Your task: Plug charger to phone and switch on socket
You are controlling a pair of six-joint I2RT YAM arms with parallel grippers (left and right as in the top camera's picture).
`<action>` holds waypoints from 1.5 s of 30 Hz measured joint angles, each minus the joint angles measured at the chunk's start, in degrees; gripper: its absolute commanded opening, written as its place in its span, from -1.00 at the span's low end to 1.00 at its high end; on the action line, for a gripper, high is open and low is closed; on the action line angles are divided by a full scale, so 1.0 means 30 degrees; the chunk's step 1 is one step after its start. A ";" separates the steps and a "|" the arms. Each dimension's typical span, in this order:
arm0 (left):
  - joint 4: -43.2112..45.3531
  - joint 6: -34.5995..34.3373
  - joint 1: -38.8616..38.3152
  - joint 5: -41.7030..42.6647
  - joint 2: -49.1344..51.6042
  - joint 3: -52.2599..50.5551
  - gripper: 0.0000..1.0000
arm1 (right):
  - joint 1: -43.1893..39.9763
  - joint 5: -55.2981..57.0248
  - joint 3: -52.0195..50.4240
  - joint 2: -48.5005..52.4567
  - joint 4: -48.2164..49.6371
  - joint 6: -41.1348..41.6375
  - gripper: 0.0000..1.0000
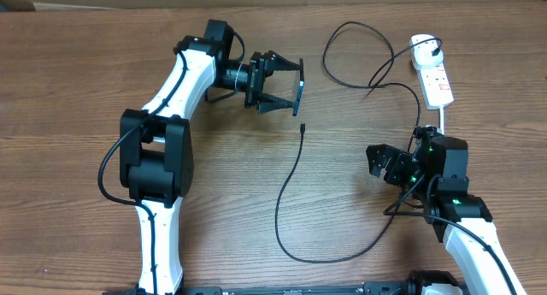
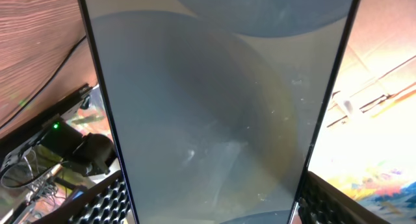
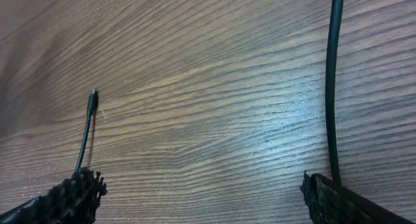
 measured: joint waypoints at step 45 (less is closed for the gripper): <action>-0.3089 -0.0947 0.0000 0.0146 0.0007 0.4299 0.40 | 0.0000 -0.0794 0.0000 0.0000 0.0007 0.0007 1.00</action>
